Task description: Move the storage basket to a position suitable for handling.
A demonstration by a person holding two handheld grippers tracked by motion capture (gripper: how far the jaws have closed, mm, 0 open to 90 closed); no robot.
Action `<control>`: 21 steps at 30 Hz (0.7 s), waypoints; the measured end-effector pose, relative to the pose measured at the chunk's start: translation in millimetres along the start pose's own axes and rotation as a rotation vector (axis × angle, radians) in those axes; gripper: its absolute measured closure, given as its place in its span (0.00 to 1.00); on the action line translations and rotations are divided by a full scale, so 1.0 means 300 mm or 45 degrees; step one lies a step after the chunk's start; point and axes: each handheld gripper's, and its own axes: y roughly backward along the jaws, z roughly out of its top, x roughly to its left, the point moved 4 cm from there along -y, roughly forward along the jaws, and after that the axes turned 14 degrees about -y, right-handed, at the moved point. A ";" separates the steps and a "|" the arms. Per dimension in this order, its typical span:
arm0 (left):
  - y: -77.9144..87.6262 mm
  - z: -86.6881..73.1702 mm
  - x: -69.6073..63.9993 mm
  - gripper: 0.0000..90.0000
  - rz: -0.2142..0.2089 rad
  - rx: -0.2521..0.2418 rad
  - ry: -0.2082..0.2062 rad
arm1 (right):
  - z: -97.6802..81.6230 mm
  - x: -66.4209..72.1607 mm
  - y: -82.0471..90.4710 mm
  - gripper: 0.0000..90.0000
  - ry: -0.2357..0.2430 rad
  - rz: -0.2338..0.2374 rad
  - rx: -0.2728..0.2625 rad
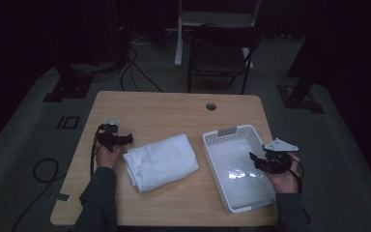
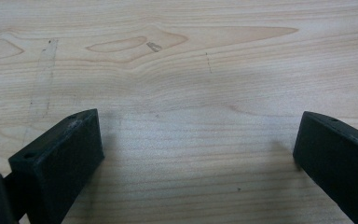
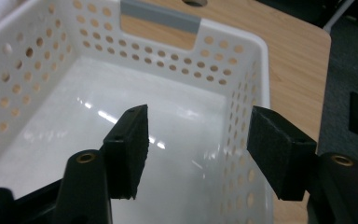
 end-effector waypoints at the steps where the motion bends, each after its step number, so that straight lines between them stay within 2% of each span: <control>1: 0.000 0.000 0.000 0.01 -0.001 0.001 -0.003 | -0.001 -0.003 0.002 0.42 -0.007 -0.016 0.009; 11: 0.000 0.000 0.001 0.02 -0.016 -0.008 -0.015 | -0.034 -0.049 0.034 0.39 -0.063 -0.077 0.050; 17: 0.002 -0.001 0.003 0.04 -0.015 -0.012 -0.016 | -0.054 -0.067 0.024 0.44 -0.088 -0.085 0.103; 21: 0.003 -0.002 0.002 0.04 -0.014 -0.011 -0.018 | -0.057 -0.079 0.015 0.47 -0.102 -0.124 0.134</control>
